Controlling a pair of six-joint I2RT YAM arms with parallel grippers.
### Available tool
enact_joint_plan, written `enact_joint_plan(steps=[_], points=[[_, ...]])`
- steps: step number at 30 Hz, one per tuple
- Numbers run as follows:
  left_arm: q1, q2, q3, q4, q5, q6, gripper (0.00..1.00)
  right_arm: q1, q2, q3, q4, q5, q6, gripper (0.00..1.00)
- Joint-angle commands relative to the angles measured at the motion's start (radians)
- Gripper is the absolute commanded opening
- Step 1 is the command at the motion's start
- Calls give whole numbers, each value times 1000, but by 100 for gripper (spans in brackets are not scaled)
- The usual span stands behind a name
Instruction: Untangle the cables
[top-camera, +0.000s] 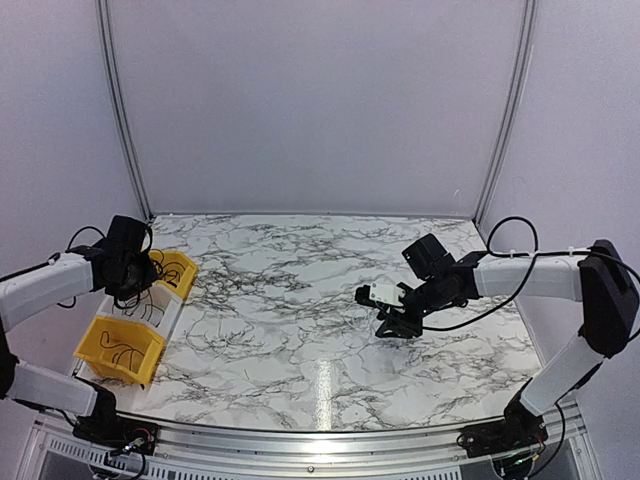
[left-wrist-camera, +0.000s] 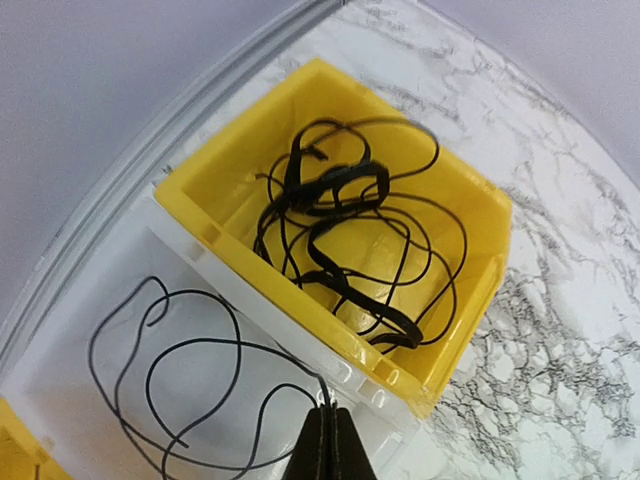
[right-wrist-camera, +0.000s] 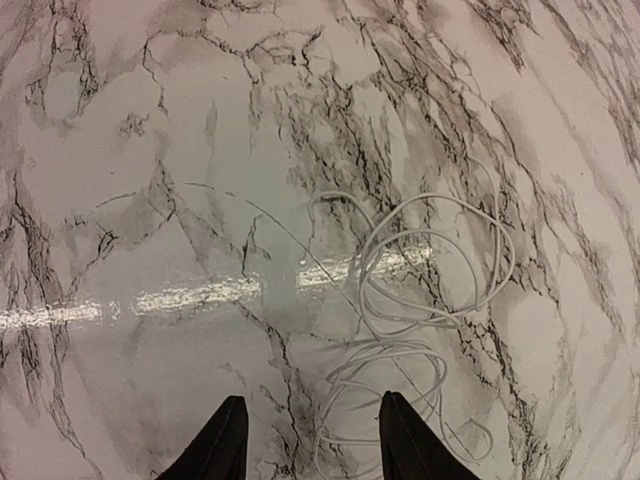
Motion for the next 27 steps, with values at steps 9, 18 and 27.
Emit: enact_joint_plan(steps=[9, 18, 27], points=[[2, -364, 213, -318, -117, 113, 0, 17, 12, 39, -12, 22, -11, 46], [2, -459, 502, -449, -34, 222, 0, 21, 29, 41, -13, 28, -12, 45], [2, -438, 416, -489, -48, 212, 0, 23, 40, 43, -17, 34, -11, 46]])
